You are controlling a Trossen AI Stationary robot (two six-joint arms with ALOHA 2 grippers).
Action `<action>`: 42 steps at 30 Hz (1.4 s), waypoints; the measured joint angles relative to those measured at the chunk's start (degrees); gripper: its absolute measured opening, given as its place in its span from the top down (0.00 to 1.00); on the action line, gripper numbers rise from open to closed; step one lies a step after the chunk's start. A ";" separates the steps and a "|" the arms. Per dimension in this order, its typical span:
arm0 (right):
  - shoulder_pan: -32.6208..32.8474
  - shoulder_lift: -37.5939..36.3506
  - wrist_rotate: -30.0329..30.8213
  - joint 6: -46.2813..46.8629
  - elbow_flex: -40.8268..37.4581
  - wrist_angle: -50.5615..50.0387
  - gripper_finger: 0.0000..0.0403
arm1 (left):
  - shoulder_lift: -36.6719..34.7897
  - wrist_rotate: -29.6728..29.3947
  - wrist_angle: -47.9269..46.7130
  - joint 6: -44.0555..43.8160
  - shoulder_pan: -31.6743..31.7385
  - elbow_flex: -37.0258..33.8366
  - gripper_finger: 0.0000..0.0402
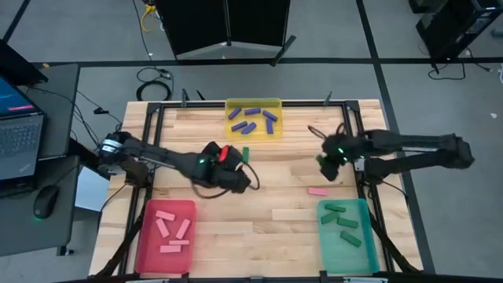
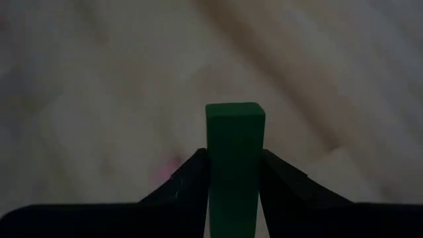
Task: Sort blocks
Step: Put the green block into the light green bin, then put the green block into the blue green bin
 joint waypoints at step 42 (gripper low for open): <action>70.02 15.58 9.28 42.00 0.13 15.52 0.15 | 18.92 16.37 13.07 -10.82 16.74 -0.02 0.20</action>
